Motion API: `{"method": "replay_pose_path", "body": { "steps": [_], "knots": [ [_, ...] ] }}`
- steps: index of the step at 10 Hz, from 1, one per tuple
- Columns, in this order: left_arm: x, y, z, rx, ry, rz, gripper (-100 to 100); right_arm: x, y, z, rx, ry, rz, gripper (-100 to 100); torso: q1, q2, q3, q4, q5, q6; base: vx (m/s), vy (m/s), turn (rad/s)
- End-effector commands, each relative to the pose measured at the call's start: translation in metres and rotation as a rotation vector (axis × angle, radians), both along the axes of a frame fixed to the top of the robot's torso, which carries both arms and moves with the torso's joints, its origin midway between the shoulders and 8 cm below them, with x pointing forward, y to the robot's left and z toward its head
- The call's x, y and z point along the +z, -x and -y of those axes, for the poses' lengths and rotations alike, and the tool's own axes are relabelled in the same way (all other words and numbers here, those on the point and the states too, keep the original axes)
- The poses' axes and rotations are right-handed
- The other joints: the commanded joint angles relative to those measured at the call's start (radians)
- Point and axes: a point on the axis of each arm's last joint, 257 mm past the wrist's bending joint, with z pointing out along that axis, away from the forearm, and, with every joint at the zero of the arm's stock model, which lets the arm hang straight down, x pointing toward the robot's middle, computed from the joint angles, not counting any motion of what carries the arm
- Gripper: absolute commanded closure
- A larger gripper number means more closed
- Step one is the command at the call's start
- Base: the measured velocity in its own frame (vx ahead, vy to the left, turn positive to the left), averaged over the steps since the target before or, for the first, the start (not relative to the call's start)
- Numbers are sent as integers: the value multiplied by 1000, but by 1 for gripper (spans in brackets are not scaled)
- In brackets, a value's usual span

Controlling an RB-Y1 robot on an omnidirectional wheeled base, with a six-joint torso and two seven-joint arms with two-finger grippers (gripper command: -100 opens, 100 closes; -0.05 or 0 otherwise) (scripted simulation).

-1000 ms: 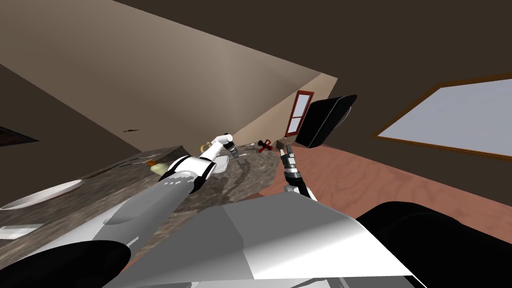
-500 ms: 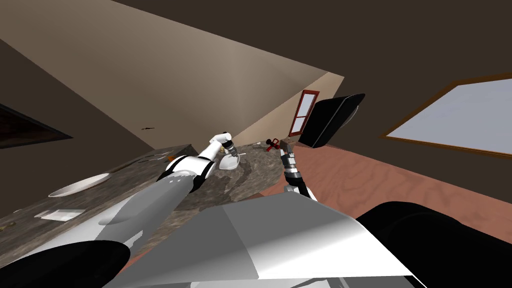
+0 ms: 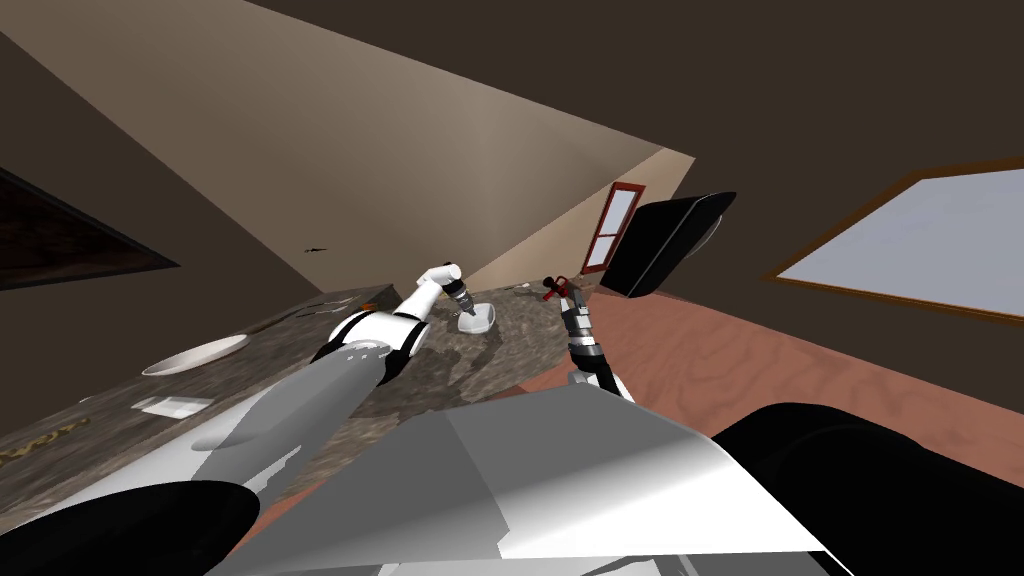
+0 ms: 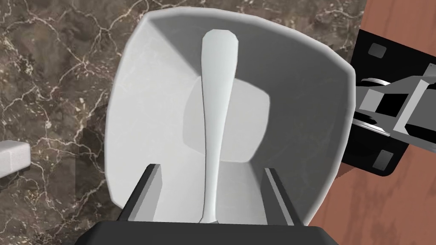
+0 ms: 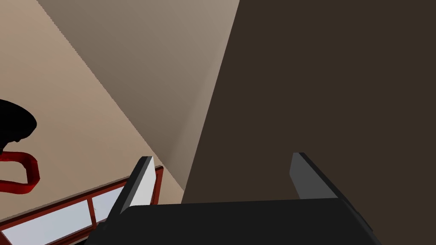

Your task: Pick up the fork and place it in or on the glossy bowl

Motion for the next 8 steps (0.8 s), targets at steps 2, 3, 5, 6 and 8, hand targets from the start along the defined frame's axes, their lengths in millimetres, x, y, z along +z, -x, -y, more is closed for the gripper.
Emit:
{"method": "replay_pose_path", "body": {
  "steps": [2,3,5,6,8],
  "knots": [
    [0,0,0,0,0,0,-100,0,0,0,0,0,0,0,-2,-1,0,0,-1,0,-1,4,0],
    [0,0,0,0,0,0,-100,0,0,0,0,0,0,0,-3,-1,0,0,-1,0,0,0,0],
    [0,0,0,0,0,0,0,0,0,0,0,0,0,0,-3,-1,-1,0,-1,0,0,0,0],
    [10,0,17,6,2,-2,-100,0,0,0,0,0,0,0,-3,-1,-1,0,-1,0,1,74,-35],
    [20,1,34,11,4,-4,-100,0,0,0,0,0,0,0,4,-1,-1,0,1,0,7,129,-43]
  ]
}}
